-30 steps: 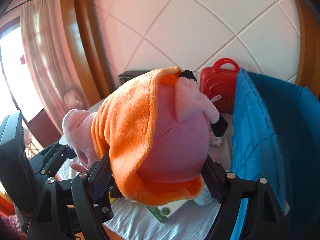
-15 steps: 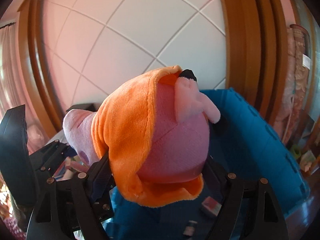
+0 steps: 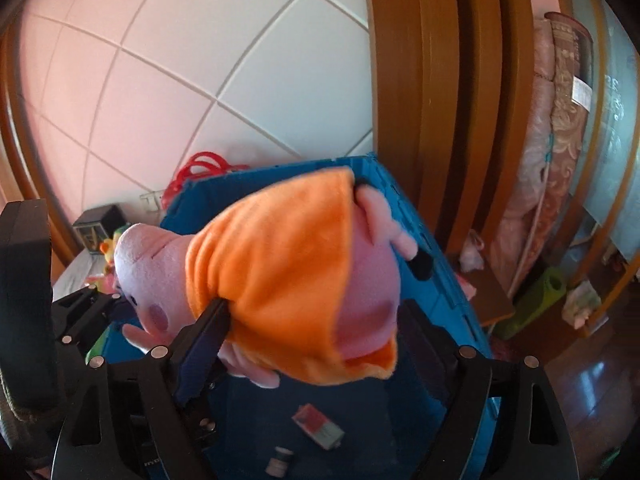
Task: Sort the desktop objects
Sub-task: 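Open both tools to drop the pig plush into the crate, then move both tools back over the pile of items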
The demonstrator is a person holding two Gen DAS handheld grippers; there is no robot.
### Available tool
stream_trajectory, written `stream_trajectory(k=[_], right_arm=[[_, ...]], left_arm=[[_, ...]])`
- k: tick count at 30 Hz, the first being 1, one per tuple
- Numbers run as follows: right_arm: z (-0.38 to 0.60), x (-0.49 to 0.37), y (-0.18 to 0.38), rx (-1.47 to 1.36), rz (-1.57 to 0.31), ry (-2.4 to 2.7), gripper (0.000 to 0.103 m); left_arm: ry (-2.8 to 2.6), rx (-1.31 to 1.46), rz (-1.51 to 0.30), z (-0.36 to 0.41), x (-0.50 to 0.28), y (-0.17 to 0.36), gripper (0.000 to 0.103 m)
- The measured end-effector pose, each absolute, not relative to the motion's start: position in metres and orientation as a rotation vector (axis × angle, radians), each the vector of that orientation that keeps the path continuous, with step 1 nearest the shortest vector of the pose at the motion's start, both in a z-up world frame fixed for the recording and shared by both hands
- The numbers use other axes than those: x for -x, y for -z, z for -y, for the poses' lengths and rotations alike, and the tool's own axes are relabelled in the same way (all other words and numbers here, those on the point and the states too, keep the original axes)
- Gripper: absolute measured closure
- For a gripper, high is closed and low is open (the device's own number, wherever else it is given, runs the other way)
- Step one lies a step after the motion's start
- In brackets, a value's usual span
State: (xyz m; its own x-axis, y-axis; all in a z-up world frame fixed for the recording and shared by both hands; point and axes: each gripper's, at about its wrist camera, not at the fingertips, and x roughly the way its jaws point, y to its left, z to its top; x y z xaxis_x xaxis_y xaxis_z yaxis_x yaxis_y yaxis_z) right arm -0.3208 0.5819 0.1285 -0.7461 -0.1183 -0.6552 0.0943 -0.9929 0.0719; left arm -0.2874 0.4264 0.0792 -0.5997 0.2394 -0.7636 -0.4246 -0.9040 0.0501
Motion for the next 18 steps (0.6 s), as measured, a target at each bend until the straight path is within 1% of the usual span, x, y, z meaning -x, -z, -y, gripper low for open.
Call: stream_trajectory(k=[1,2,4,12,18], right_arm=[[-0.588,0.323,-0.122,-1.089,0.041,2.843,0.013],[-0.593,0.328,-0.119,-1.103,0.048,2.841,0.007],[-0.598,0.329,-0.116,-1.123,0.084,2.830,0.001],[-0.610,0.324,-0.103,-1.162,0.105,2.811,0.000],[-0.607,0.314,-0.094,-1.198,0.049,2.814,0.000]], left_arm=[[-2.489,1.175,-0.325,-0.429,0.289,-0.075,0.025],[-2.489,1.203,-0.322,-0.430,0.291,-0.072,0.025],[-2.503,1.251,-0.340,-0.432,0.293,-0.068,0.025],[-2.511,1.326,-0.361,-0.422,0.289,-0.053,0.025],[-2.536,1.292,-0.355,-0.413,0.272,-0.052,0.025]])
